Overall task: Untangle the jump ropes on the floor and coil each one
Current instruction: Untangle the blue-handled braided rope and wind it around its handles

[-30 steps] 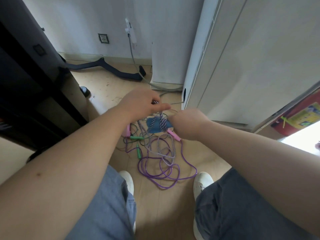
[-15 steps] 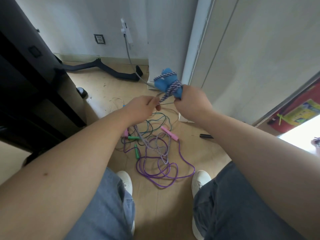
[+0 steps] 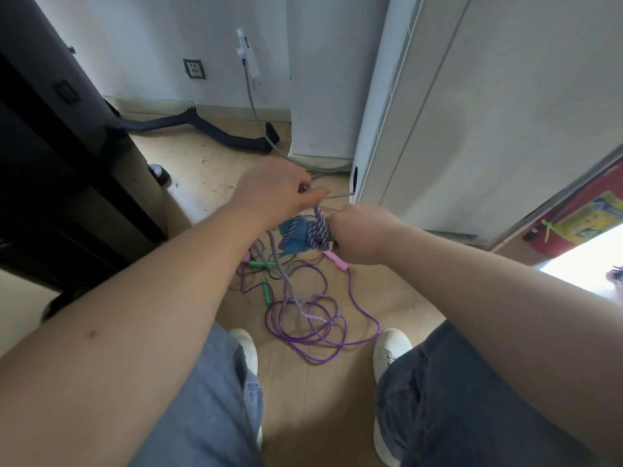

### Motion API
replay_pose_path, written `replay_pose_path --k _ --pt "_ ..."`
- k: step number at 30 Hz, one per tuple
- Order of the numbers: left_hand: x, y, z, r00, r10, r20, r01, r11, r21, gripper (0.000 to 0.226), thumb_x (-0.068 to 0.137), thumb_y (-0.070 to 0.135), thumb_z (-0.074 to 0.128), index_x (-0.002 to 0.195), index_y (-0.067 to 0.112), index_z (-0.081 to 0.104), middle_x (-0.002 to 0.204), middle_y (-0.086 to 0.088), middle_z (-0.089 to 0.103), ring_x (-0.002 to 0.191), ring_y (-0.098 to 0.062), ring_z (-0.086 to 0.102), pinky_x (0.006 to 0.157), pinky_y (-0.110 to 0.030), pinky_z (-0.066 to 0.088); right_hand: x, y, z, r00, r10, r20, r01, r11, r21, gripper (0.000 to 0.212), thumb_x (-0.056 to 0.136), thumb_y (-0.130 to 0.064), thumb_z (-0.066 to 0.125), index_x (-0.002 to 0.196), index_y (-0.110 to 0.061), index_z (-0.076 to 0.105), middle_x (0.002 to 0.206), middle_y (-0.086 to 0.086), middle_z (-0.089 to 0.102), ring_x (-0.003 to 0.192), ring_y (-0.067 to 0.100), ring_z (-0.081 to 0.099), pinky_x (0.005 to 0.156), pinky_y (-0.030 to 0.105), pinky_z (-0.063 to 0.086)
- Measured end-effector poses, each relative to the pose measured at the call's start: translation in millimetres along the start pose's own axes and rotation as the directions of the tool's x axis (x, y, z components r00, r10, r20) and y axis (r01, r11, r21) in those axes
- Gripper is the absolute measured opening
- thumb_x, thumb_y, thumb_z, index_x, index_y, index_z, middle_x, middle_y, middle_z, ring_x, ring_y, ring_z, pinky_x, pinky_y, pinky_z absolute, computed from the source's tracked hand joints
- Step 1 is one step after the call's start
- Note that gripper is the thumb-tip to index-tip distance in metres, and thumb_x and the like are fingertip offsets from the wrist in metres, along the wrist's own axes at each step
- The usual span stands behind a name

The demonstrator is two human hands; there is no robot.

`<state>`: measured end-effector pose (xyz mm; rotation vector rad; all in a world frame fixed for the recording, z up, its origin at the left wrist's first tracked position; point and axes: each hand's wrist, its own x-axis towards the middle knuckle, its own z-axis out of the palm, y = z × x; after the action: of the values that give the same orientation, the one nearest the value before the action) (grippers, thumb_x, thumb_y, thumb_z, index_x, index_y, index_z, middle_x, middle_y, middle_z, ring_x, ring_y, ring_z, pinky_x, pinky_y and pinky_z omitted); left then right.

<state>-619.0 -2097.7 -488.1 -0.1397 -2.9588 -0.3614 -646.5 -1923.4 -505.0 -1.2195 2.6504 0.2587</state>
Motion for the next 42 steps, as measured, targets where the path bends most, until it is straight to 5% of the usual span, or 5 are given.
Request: replay_pose_path --k 8,15,20,33,42 --pt "-16 -34 7 0.872 -0.263 0.414 0.438 0.797 -0.416 0.026 0.101 0.013 0.055 0.111 -0.008 0.065 0.103 -0.018 0.069 0.088 -0.032 0.063 0.079 -0.038 0.052 -11 -13 -22 0.971 -0.075 -0.227 0.149 0.932 0.331 0.016 0.084 -0.027 0.063 0.079 -0.018 0.051 0.063 -0.003 0.050 0.061 0.024 0.050 0.059 0.031 0.042" --pt "-9 2 16 0.895 -0.197 0.400 0.349 0.868 -0.352 0.039 0.107 0.038 0.031 0.089 0.025 0.062 0.087 0.000 0.062 0.077 -0.015 0.057 0.064 -0.030 0.043 12 22 -16 0.904 0.412 -0.116 -0.270 0.758 0.594 0.014 0.087 -0.017 0.053 0.074 -0.014 0.051 0.071 0.004 0.056 0.067 0.024 0.055 0.053 0.028 0.042" --pt "-12 22 14 0.921 0.091 0.378 0.013 0.964 -0.265 0.037 0.102 0.046 0.046 0.071 0.029 0.058 0.074 0.002 0.059 0.070 -0.015 0.055 0.066 -0.032 0.042 19 42 6 0.854 0.519 0.023 -0.503 0.816 0.286 0.017 0.089 -0.015 0.050 0.103 -0.008 0.059 0.088 0.006 0.056 0.079 0.029 0.059 0.061 0.030 0.044" --pt "-3 -21 -1 0.967 -0.178 0.182 0.217 0.950 -0.224 0.064 0.089 0.064 0.057 0.061 0.006 0.061 0.053 -0.002 0.045 0.051 -0.016 0.040 0.056 -0.031 0.037 -3 -14 -4 0.984 -0.173 -0.049 0.177 0.981 0.084 0.023 0.087 -0.028 0.057 0.069 -0.023 0.044 0.065 -0.005 0.045 0.066 0.023 0.055 0.060 0.033 0.049" --pt "-10 -10 8 0.899 -0.295 0.323 0.418 0.795 -0.439 0.023 0.106 0.020 0.040 0.096 0.017 0.060 0.092 -0.001 0.061 0.086 -0.026 0.057 0.062 -0.021 0.038 -6 2 -28 0.898 0.252 -0.362 -0.013 0.835 0.550 0.012 0.093 -0.024 0.056 0.092 -0.012 0.060 0.088 0.005 0.067 0.082 0.027 0.061 0.072 0.036 0.051"
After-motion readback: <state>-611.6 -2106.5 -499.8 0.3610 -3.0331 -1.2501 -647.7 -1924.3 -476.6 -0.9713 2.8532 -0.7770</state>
